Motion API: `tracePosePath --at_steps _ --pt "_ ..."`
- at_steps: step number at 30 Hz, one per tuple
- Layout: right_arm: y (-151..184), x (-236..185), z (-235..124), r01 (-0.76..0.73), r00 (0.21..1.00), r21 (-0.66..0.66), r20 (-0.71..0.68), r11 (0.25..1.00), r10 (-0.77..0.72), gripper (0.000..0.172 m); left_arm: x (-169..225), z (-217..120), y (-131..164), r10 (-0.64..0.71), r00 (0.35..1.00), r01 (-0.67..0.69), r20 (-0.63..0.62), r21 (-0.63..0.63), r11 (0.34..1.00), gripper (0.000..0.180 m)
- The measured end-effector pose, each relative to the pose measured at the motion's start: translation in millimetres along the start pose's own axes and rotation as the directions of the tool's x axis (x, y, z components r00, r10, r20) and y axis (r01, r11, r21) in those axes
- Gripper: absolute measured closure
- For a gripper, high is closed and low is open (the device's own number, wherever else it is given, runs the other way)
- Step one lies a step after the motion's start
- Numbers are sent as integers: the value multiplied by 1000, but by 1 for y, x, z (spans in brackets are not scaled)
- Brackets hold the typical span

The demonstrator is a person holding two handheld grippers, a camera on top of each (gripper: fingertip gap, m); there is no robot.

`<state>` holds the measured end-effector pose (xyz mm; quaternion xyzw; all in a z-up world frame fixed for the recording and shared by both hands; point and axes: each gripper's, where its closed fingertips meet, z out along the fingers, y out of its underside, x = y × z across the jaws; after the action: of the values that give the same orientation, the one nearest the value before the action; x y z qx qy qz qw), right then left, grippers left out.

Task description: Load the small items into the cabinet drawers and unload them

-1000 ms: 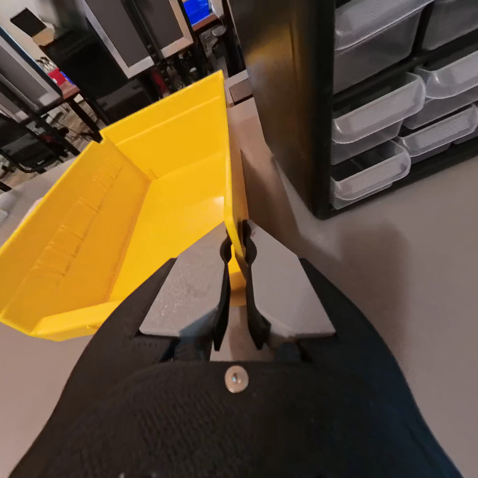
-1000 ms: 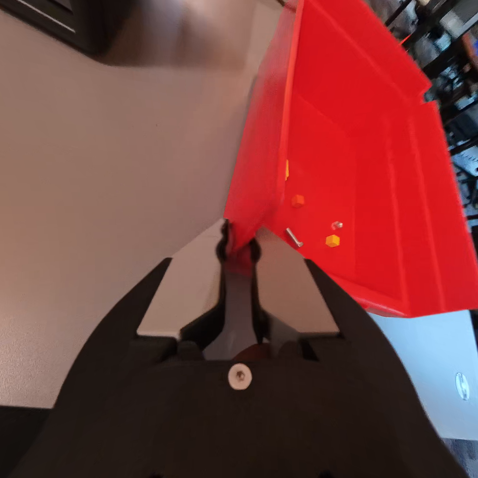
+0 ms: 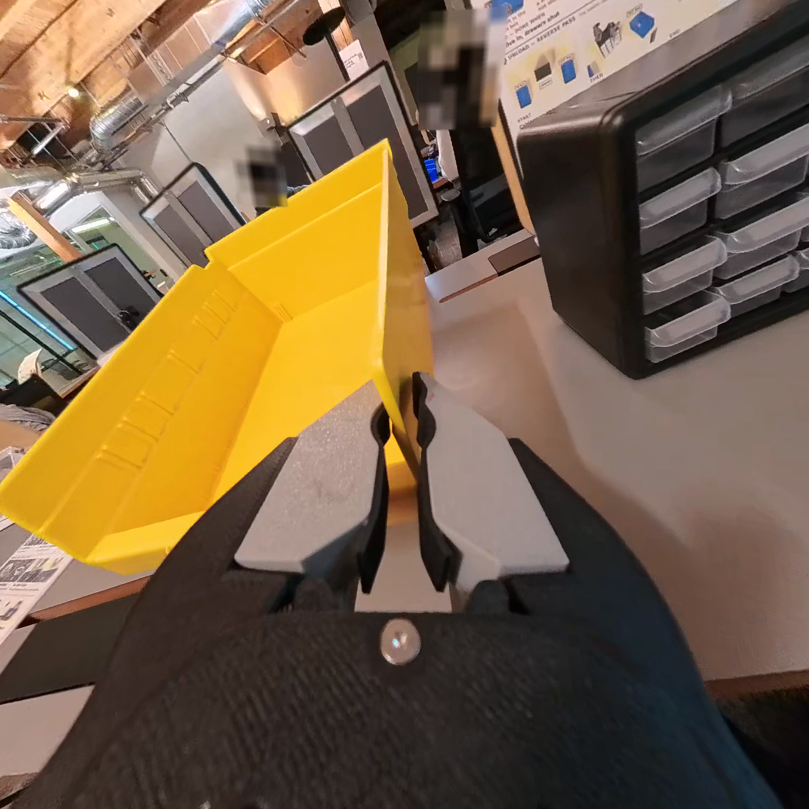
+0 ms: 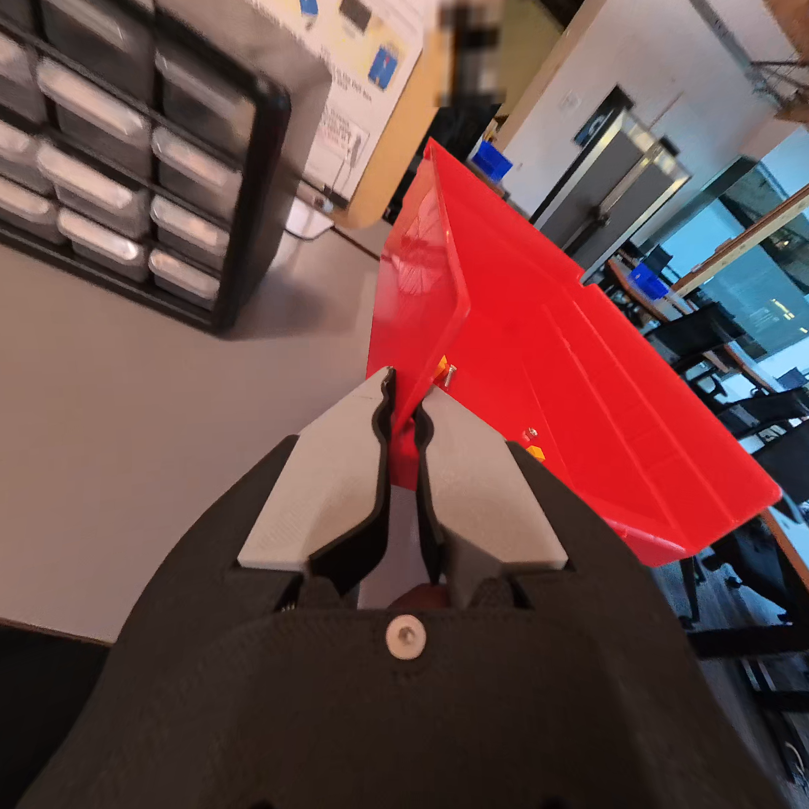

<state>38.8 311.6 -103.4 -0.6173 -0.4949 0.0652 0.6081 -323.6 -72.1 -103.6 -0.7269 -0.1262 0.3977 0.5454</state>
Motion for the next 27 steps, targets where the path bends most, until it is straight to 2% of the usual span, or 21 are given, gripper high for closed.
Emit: tracePosePath --at_steps 4,8,12,16,21,23,27 --pt "-58 5 -17 18 1000 85 -11 996 -17 170 -21 -10 1 -35 999 36 27 -1 999 176" --pt "-131 -15 -40 56 998 199 8 978 -58 170 -53 -27 2 -75 993 75 89 -1 997 177" --pt "-202 -68 -67 83 991 344 68 935 -113 170 -87 -57 -2 -106 982 101 158 42 994 177" --pt "-256 -140 -95 73 972 469 164 880 -169 170 -120 -92 -5 -121 964 105 237 77 991 176" --pt "-290 -238 -122 21 919 588 307 809 -247 169 -158 -126 -3 -128 939 88 320 136 987 177" --pt "-296 -275 -130 12 894 615 347 789 -285 169 -170 -134 1 -174 930 124 324 169 978 177" --pt "-297 -337 -141 -10 839 637 424 771 -340 170 -188 -148 11 -195 903 145 384 156 977 178"
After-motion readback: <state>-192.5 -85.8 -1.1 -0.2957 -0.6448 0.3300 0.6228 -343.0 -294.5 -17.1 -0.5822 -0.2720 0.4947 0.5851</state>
